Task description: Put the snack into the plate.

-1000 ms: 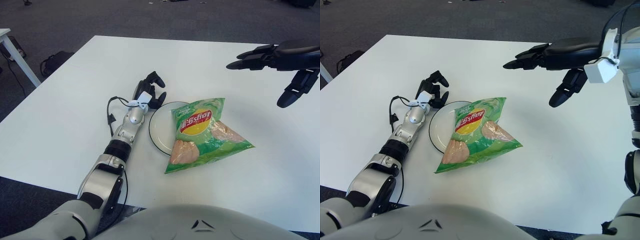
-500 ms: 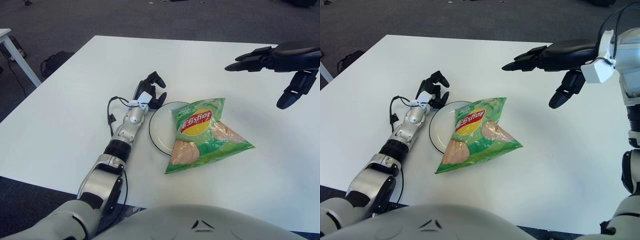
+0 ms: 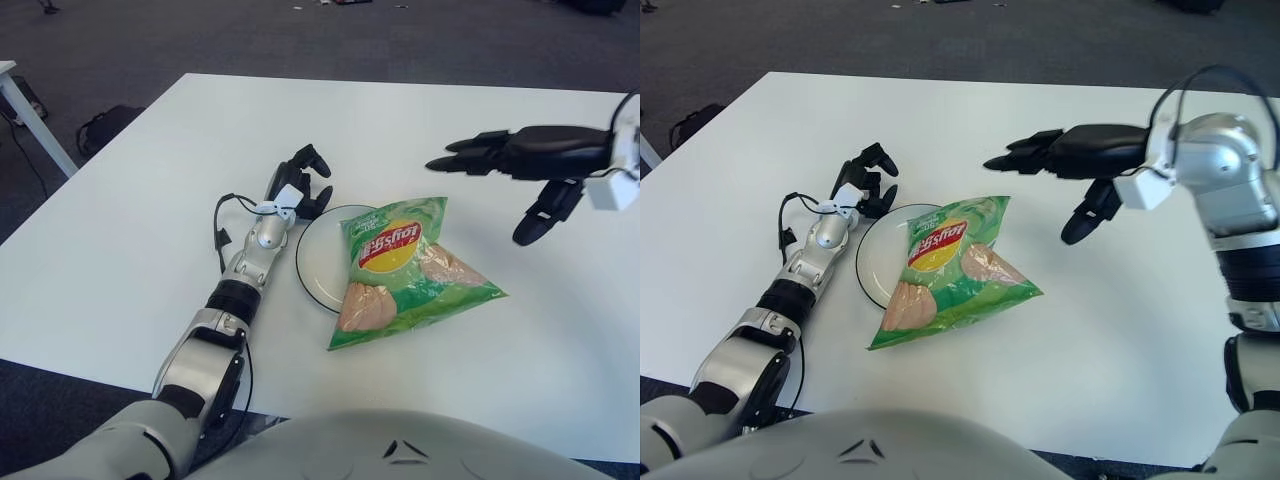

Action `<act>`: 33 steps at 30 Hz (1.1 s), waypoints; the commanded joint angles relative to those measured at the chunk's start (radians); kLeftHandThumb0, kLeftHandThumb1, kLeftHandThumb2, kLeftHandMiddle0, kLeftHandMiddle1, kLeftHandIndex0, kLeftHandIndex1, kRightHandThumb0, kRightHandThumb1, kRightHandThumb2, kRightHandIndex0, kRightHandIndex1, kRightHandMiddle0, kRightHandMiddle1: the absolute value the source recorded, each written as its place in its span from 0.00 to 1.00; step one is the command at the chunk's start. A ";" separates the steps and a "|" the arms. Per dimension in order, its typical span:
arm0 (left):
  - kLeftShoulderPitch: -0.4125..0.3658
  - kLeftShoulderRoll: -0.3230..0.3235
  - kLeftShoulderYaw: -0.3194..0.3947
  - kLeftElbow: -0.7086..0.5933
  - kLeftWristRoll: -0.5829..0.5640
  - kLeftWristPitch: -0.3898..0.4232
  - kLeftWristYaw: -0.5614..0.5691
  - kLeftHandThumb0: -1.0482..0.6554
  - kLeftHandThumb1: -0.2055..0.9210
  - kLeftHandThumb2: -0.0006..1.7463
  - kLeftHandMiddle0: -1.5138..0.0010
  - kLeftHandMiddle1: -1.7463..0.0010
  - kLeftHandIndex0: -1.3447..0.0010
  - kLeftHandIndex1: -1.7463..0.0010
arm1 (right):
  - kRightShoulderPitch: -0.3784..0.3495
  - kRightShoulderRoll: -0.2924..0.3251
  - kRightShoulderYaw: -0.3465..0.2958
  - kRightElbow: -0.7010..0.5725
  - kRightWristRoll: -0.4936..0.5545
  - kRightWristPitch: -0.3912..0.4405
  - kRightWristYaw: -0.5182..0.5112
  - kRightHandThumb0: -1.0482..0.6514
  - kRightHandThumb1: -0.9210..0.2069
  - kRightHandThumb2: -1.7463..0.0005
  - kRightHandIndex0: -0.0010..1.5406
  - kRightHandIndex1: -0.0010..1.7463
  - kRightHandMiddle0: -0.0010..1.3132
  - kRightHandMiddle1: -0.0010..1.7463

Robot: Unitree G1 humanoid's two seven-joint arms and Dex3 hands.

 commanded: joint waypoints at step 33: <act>0.129 -0.017 -0.013 0.028 -0.007 0.071 -0.026 0.34 0.49 0.73 0.20 0.00 0.56 0.00 | 0.001 0.298 0.091 0.085 -0.186 0.049 -0.257 0.08 0.09 0.74 0.00 0.00 0.02 0.01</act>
